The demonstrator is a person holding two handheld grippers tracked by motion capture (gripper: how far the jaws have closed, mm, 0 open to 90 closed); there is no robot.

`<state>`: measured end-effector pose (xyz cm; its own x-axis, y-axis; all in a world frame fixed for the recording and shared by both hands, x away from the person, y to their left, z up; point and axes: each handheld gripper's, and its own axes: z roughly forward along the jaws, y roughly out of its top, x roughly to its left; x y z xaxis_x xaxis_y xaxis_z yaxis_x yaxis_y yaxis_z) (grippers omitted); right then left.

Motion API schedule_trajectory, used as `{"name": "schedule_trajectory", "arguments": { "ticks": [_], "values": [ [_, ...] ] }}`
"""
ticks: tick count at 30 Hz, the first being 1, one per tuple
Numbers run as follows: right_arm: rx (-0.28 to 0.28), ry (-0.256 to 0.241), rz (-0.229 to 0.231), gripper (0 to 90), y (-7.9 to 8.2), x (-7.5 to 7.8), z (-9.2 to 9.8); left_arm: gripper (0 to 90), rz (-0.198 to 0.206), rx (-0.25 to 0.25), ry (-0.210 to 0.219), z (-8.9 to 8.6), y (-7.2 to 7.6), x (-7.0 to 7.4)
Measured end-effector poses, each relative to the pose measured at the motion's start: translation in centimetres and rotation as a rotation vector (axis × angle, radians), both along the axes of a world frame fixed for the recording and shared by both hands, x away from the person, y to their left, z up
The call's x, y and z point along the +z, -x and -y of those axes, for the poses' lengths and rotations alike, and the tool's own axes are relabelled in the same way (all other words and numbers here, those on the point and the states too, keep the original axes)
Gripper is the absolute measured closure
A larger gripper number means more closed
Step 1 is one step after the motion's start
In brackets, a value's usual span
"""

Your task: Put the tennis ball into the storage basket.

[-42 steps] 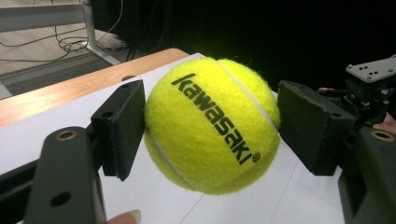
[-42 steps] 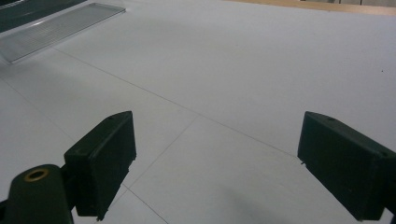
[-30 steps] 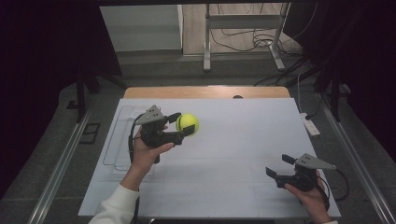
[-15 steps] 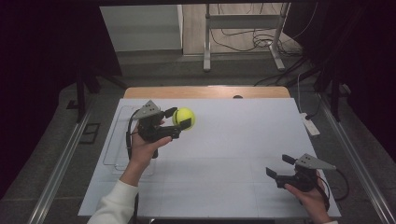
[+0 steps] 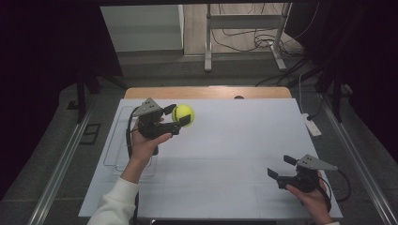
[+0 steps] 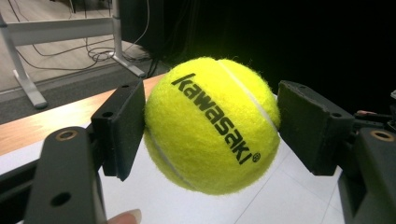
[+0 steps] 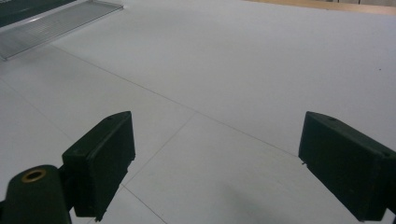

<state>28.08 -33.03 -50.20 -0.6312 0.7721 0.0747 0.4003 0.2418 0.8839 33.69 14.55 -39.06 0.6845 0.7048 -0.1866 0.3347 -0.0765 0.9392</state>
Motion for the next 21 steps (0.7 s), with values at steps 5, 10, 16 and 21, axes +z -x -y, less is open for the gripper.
{"name": "schedule_trajectory", "arguments": {
  "ticks": [5,10,16,21],
  "values": [
    [0.000,0.000,0.002,11.1,0.0,0.0,0.0,27.2,0.004,0.015,0.000,-0.2,-0.3,0.1],
    [-0.003,0.001,0.002,11.1,0.0,0.0,0.0,27.2,0.004,0.030,0.003,-0.5,-0.5,0.1],
    [-0.003,0.002,0.001,11.1,0.0,0.0,0.0,27.2,0.003,0.055,-0.001,-1.0,-0.9,-0.1],
    [-0.003,0.002,0.002,11.1,0.0,0.0,0.0,27.2,0.001,0.077,-0.011,-1.5,-1.2,-0.3]
  ]
}}
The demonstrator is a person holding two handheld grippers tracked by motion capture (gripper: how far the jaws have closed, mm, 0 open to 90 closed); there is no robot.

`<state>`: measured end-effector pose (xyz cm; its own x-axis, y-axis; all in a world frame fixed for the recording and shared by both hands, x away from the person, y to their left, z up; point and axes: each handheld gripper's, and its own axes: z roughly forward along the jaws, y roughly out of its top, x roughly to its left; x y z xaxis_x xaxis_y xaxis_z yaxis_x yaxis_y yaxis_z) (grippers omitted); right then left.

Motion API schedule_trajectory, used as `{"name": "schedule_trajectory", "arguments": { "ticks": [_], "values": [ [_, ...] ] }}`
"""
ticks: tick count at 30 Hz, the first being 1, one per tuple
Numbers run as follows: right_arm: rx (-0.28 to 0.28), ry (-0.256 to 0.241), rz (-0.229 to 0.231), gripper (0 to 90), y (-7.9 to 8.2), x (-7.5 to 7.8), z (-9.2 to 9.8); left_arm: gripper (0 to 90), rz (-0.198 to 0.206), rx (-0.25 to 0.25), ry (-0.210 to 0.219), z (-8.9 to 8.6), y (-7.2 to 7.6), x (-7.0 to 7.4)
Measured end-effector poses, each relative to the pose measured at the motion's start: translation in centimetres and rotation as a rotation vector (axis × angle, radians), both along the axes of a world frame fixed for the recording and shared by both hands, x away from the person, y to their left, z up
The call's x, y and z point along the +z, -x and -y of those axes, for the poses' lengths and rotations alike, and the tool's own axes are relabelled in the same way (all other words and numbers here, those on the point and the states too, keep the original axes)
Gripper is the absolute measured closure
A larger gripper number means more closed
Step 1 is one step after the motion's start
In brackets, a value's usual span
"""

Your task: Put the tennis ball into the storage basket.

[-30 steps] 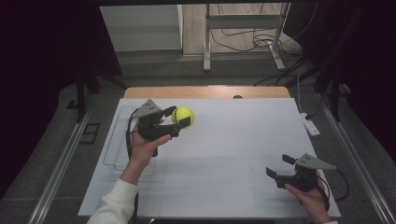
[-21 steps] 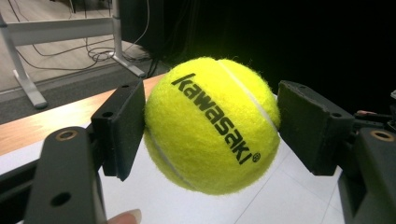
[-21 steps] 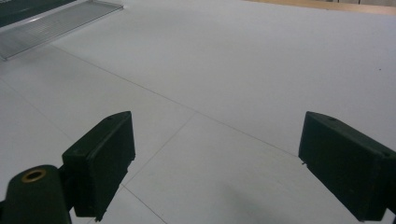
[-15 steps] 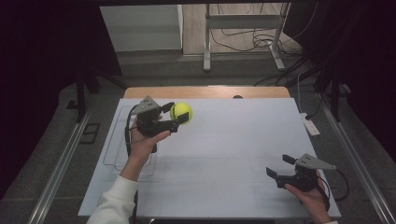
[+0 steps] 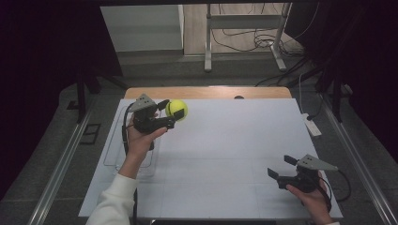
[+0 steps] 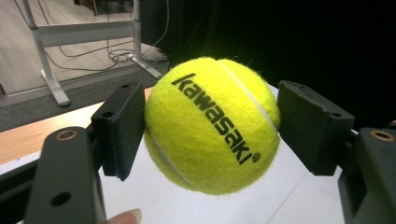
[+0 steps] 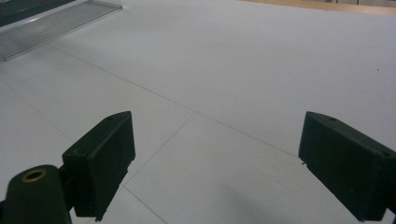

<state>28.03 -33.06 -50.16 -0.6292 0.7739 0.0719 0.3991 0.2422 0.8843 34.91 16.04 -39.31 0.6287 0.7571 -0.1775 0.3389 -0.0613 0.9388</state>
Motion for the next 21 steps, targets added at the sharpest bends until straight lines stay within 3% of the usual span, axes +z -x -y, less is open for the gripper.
{"name": "schedule_trajectory", "arguments": {
  "ticks": [9,21],
  "values": [
    [0.000,-0.003,0.001,11.1,0.0,0.0,0.0,27.2,0.012,0.034,-0.018,-0.8,-0.1,0.0],
    [0.000,-0.002,0.001,11.2,0.0,0.0,0.0,27.2,0.007,0.071,-0.012,-2.0,-0.4,-0.1]
  ]
}}
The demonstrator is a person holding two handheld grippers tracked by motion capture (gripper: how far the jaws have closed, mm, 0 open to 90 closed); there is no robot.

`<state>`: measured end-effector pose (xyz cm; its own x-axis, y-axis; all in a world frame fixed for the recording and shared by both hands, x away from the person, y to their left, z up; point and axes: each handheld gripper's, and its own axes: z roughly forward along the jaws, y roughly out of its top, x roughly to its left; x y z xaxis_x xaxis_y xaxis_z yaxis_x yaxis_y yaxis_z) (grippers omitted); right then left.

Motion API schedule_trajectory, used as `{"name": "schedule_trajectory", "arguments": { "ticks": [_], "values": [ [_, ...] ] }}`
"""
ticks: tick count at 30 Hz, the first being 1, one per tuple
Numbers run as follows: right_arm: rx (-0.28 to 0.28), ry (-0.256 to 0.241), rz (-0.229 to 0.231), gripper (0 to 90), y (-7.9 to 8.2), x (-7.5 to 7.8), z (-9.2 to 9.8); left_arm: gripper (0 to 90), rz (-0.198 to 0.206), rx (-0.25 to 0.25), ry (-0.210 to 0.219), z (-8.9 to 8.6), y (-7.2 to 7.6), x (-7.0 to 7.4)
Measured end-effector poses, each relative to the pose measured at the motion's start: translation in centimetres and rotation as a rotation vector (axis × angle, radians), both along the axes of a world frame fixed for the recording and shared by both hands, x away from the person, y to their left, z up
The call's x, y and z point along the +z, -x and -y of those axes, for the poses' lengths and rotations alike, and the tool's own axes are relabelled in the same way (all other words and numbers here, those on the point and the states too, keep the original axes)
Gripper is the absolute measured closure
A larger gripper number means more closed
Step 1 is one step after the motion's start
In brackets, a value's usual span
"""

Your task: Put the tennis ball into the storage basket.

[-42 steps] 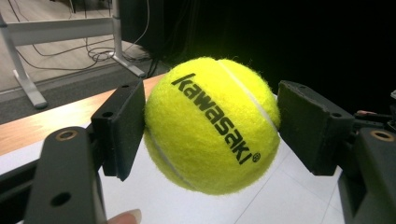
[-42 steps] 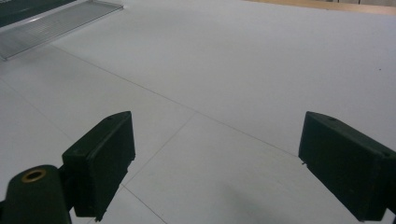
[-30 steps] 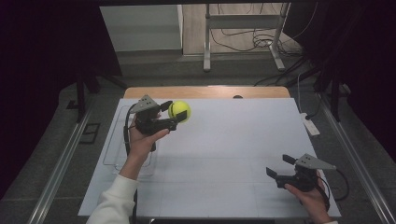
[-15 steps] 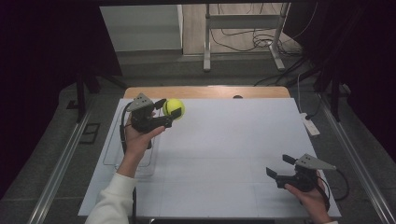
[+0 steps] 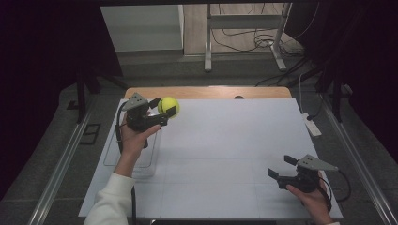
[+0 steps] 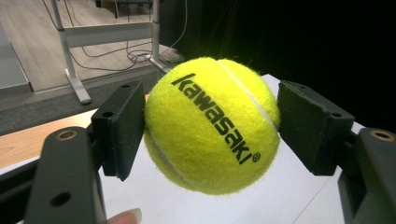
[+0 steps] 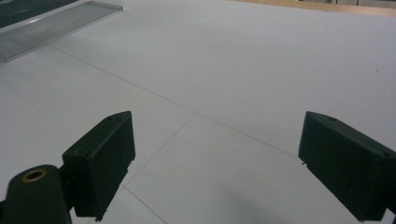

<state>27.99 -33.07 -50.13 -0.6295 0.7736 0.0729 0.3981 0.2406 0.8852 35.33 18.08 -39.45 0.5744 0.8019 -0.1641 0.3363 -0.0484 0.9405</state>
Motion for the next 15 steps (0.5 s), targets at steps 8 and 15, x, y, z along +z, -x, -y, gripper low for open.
{"name": "schedule_trajectory", "arguments": {
  "ticks": [8,15],
  "values": [
    [-0.003,-0.002,0.003,11.2,0.0,0.0,0.0,27.2,-0.002,0.032,-0.003,-0.9,-0.2,-0.1],
    [-0.002,-0.002,0.004,11.3,0.1,0.0,0.1,27.2,-0.002,0.051,-0.002,-1.4,-0.4,-0.2]
  ]
}}
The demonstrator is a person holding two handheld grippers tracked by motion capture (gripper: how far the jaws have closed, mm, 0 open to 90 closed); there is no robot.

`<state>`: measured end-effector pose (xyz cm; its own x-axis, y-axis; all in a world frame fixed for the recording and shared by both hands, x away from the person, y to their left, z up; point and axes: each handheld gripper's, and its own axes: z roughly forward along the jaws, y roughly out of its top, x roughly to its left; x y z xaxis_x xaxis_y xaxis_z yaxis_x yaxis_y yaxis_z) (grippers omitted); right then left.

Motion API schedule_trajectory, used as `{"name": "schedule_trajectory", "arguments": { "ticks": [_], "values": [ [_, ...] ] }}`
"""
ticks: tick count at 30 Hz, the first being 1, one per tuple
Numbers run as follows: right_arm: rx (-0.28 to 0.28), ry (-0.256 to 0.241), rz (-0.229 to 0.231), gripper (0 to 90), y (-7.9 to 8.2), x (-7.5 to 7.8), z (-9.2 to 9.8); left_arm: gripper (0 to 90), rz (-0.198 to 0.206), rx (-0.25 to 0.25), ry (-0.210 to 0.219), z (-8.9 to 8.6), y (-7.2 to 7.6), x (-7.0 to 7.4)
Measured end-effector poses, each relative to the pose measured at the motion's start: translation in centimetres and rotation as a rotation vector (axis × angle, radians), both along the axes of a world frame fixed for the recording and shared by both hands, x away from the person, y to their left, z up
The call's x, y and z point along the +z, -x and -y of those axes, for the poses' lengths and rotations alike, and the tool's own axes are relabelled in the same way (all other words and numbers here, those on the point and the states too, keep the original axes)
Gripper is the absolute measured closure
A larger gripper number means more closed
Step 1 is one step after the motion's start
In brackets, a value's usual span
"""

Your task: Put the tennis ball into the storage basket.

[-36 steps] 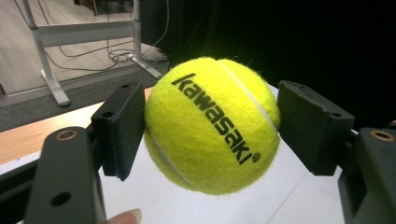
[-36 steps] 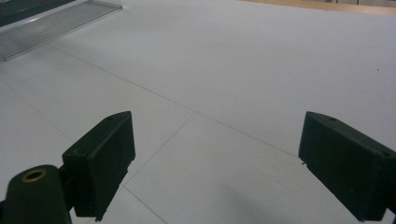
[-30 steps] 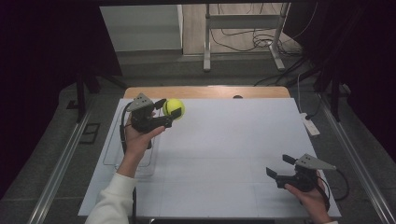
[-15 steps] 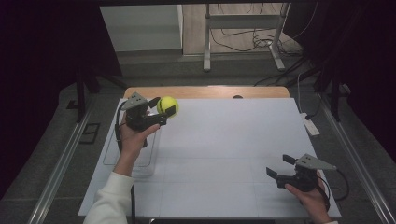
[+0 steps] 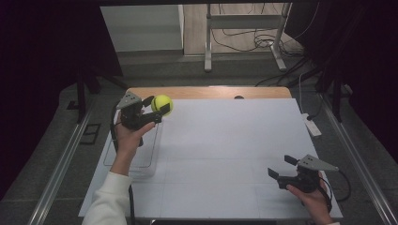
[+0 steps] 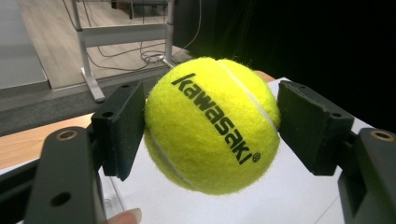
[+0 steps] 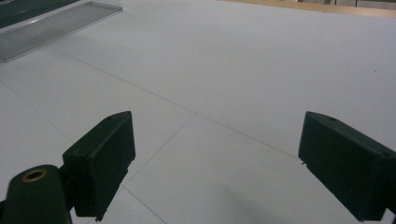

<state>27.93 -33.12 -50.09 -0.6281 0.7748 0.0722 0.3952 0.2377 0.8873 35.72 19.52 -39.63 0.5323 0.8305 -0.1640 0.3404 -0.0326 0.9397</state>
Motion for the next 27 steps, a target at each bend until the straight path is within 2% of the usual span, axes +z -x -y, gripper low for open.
{"name": "schedule_trajectory", "arguments": {
  "ticks": [15,27],
  "values": [
    [0.001,0.002,0.000,11.2,0.0,0.0,0.0,27.2,-0.009,0.055,0.015,-1.9,-0.4,-0.3],
    [0.002,0.000,0.002,11.2,0.0,0.0,0.0,27.2,-0.008,0.100,0.003,-3.1,-0.7,-0.4]
  ]
}}
